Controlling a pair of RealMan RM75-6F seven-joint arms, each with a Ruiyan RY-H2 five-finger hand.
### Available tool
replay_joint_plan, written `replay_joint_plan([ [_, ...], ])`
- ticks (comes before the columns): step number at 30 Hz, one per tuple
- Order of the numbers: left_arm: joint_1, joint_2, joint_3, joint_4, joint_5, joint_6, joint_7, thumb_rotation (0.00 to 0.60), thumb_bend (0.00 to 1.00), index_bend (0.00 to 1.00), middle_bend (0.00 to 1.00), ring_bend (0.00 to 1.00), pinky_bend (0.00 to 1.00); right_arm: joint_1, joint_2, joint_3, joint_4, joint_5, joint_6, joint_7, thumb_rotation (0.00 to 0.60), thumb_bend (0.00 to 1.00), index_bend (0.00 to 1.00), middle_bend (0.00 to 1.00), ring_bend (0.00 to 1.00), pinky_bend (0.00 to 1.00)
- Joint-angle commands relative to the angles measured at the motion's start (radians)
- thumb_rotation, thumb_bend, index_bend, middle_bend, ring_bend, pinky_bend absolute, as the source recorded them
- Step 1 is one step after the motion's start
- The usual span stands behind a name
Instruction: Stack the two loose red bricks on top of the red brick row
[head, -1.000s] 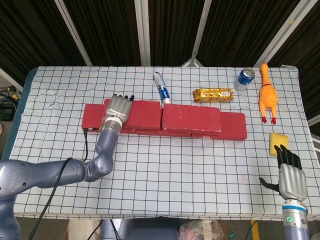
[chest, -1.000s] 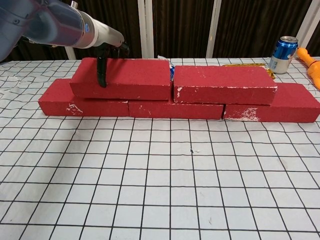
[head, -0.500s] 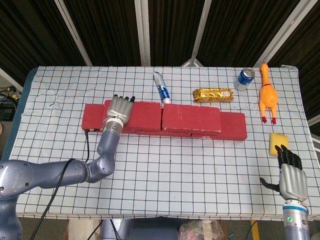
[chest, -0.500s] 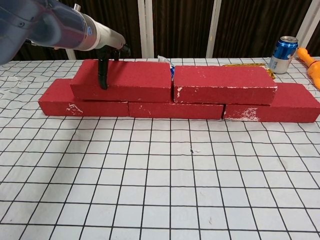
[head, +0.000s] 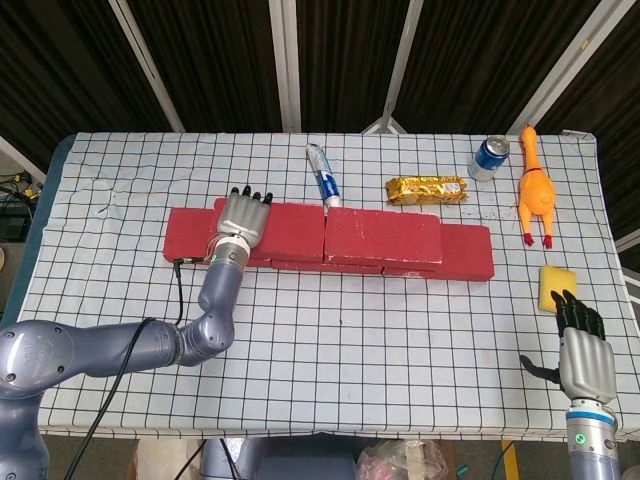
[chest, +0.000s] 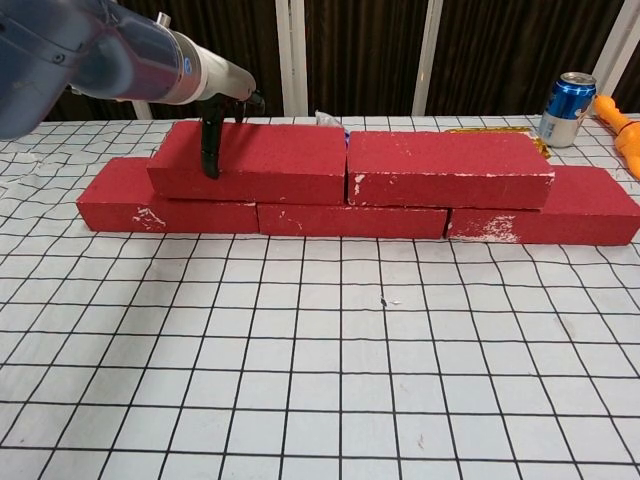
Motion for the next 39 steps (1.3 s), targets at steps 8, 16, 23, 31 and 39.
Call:
replay_joint_plan([
  [8,-0.005,-0.005,-0.013,-0.007,-0.023,0.017,0.021,0.600,0.00,0.05,0.09,0.06,0.13,0.000,0.000,0.000,-0.001,-0.001,0.003,0.000,0.600,0.19,0.01,0.00,0.00,0.00],
  [16,-0.008,0.012,-0.028,-0.040,-0.037,0.049,0.038,0.600,0.00,0.01,0.03,0.02,0.13,0.000,-0.004,0.002,0.002,0.003,0.009,-0.002,0.600,0.19,0.01,0.00,0.00,0.00],
  [23,0.032,0.155,-0.080,-0.253,-0.002,0.100,-0.026,0.600,0.00,0.00,0.00,0.00,0.13,0.000,-0.003,0.000,0.003,0.001,0.009,-0.005,0.600,0.19,0.01,0.00,0.00,0.00],
  [31,0.296,0.406,0.055,-0.516,0.344,0.143,-0.273,0.600,0.00,0.02,0.05,0.01,0.25,-0.001,-0.004,-0.001,-0.003,0.001,0.011,-0.009,0.600,0.19,0.01,0.00,0.00,0.00],
  [39,0.380,0.395,0.129,-0.426,0.469,0.081,-0.367,0.600,0.00,0.14,0.13,0.05,0.26,0.002,-0.017,-0.006,-0.008,-0.006,0.015,-0.026,0.600,0.19,0.01,0.00,0.00,0.00],
])
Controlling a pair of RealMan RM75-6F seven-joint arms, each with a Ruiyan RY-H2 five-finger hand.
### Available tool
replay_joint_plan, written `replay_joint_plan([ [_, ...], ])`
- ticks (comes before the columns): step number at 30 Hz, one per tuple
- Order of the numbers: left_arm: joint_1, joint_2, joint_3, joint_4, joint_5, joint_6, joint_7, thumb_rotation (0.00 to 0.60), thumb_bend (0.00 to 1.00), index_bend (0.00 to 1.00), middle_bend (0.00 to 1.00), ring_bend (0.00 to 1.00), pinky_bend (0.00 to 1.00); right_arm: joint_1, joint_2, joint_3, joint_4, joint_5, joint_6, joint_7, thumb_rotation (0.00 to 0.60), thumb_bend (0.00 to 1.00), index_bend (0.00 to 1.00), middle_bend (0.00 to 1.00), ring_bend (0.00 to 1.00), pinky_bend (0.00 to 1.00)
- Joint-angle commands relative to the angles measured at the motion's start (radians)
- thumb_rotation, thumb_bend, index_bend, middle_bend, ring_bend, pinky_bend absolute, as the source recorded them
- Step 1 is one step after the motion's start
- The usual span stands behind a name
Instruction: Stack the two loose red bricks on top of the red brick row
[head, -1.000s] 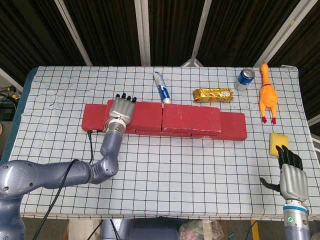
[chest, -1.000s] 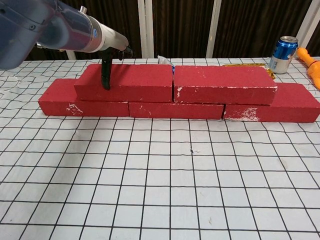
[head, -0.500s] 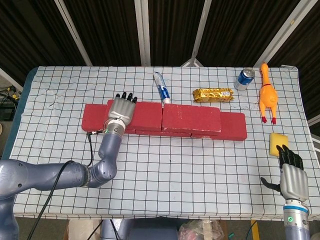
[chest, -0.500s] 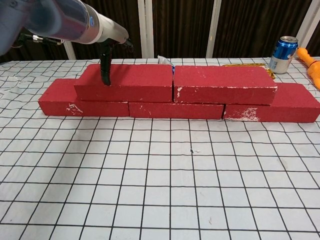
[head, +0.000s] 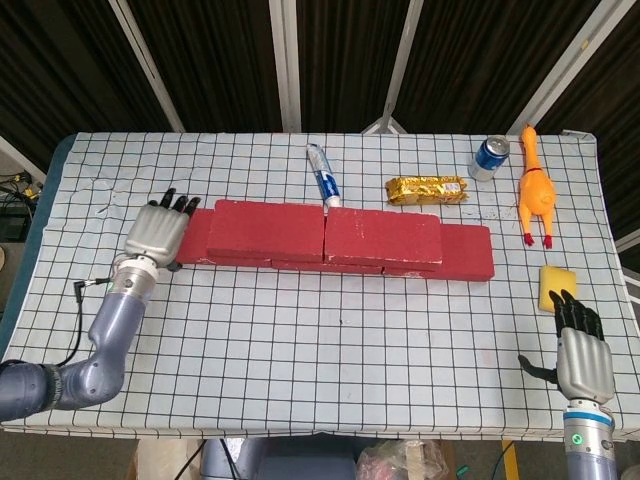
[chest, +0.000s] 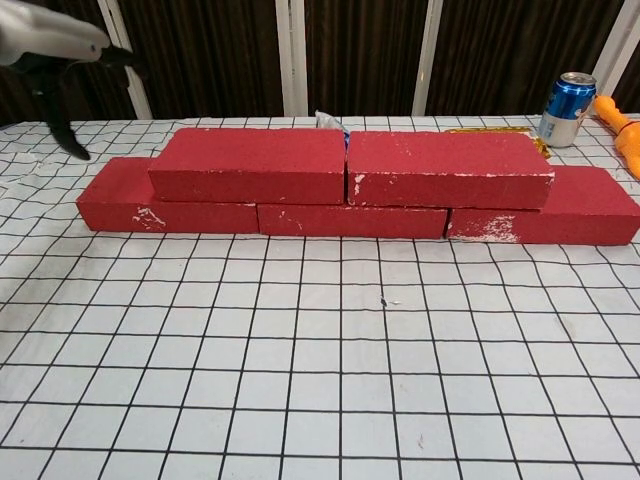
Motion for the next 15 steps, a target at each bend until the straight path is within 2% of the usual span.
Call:
replay_joint_plan([
  [1,0.023,-0.007,0.030,0.045,0.033,-0.032,-0.025,0.600,0.00,0.14,0.14,0.05,0.26,0.001,-0.002,-0.003,-0.002,-0.002,-0.002,-0.005,0.600,0.19,0.01,0.00,0.00,0.00],
  [6,0.025,-0.046,0.045,0.090,0.043,-0.053,-0.024,0.600,0.00,0.21,0.16,0.06,0.26,0.003,-0.004,-0.004,-0.002,-0.001,-0.003,-0.008,0.600,0.19,0.01,0.00,0.00,0.00],
  [15,0.001,-0.142,0.049,0.174,0.008,-0.079,0.006,0.600,0.00,0.18,0.18,0.06,0.26,0.002,0.000,-0.002,0.001,0.004,-0.006,0.000,0.600,0.19,0.01,0.00,0.00,0.00],
])
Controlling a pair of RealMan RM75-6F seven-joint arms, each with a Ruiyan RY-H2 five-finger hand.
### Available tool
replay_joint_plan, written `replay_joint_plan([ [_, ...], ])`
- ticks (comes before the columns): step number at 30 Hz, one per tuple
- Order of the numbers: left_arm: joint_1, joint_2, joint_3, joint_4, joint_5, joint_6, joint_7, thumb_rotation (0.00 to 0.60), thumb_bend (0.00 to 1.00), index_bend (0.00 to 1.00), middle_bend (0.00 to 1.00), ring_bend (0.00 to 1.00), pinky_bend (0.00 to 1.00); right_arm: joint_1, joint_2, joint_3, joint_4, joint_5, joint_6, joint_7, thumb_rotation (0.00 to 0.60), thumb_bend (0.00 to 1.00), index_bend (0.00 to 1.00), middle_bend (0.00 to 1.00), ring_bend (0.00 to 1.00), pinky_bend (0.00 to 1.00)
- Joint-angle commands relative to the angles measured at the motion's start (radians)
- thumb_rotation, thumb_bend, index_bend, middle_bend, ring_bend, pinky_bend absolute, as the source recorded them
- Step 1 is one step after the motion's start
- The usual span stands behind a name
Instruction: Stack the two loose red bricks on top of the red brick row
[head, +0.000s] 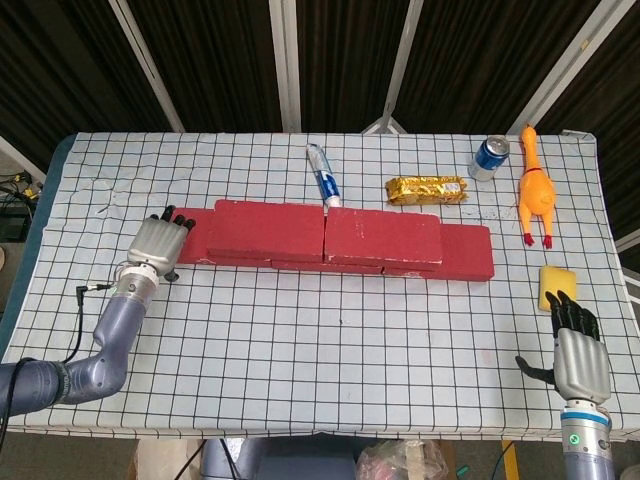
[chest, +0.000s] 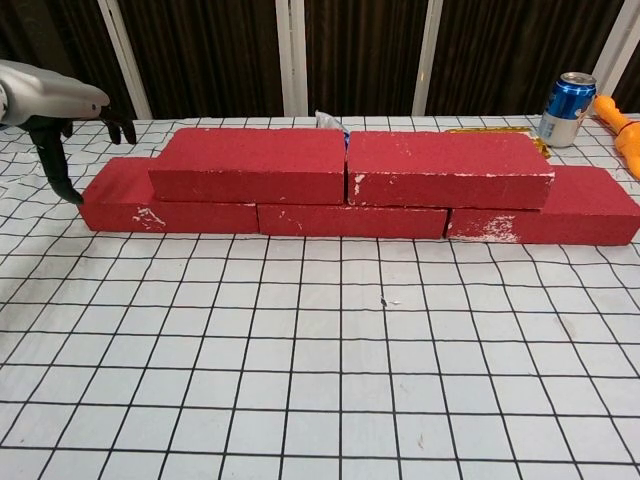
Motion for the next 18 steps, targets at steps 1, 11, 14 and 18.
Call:
replay_joint_plan([
  [1,-0.011,-0.026,0.000,0.020,-0.011,-0.006,0.013,0.600,0.00,0.18,0.18,0.06,0.26,-0.001,0.002,0.001,0.000,0.000,0.001,0.003,0.600,0.19,0.01,0.00,0.00,0.00],
  [11,-0.030,-0.061,-0.008,0.035,-0.033,0.007,0.040,0.600,0.00,0.19,0.19,0.06,0.26,-0.002,0.005,0.002,0.002,-0.002,0.000,0.014,0.600,0.19,0.01,0.00,0.00,0.00],
  [14,-0.038,-0.071,-0.008,0.036,-0.038,0.009,0.051,0.600,0.00,0.19,0.19,0.06,0.26,-0.002,0.006,0.002,0.003,-0.003,-0.001,0.019,0.600,0.19,0.01,0.00,0.00,0.00],
  [18,-0.046,-0.083,-0.011,0.043,-0.052,0.010,0.062,0.600,0.00,0.19,0.19,0.06,0.26,-0.001,0.008,0.002,0.003,0.001,-0.007,0.020,0.600,0.19,0.01,0.00,0.00,0.00],
])
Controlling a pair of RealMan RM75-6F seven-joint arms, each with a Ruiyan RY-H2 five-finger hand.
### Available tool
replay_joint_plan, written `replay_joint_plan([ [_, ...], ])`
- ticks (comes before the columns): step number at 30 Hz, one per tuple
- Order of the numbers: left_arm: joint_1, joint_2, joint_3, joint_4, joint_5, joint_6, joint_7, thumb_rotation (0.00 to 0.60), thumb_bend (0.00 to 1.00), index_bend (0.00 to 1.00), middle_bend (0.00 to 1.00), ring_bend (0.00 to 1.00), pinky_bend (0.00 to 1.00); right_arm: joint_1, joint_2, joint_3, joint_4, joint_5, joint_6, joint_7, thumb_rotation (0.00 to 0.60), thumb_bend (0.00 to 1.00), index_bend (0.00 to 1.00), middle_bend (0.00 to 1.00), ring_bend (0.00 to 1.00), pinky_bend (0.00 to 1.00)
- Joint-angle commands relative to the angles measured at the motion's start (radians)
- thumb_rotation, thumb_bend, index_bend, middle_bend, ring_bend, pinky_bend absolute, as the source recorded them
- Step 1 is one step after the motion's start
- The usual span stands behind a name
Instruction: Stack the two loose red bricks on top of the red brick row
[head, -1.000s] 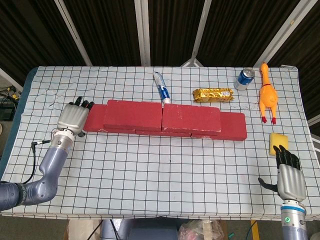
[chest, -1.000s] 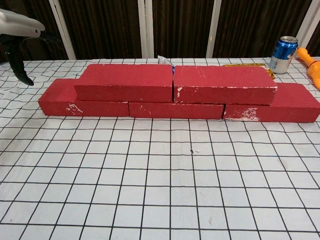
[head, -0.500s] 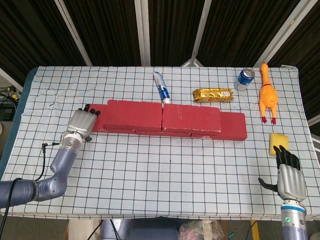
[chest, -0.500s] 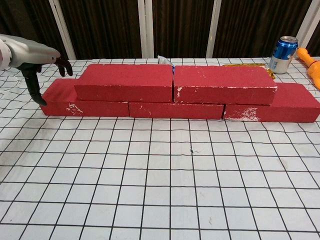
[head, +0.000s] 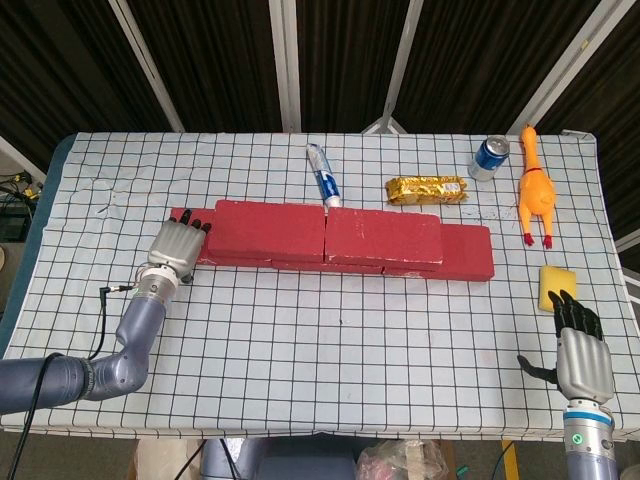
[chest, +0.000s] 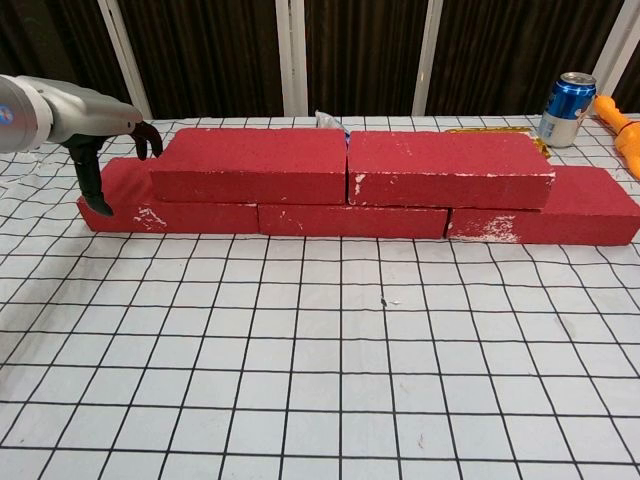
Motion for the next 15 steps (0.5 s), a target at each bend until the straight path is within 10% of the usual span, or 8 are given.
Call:
replay_joint_plan([
  [1,-0.004,-0.006,-0.002,0.004,-0.006,0.000,0.004,0.600,0.00,0.19,0.19,0.06,0.26,0.000,0.001,0.000,0.000,0.001,-0.002,0.001,0.600,0.19,0.01,0.00,0.00,0.00],
  [15,-0.008,0.010,-0.003,-0.018,-0.012,0.005,0.009,0.600,0.00,0.26,0.22,0.07,0.26,0.001,-0.004,-0.003,0.000,-0.004,0.002,-0.005,0.600,0.19,0.01,0.00,0.00,0.00],
])
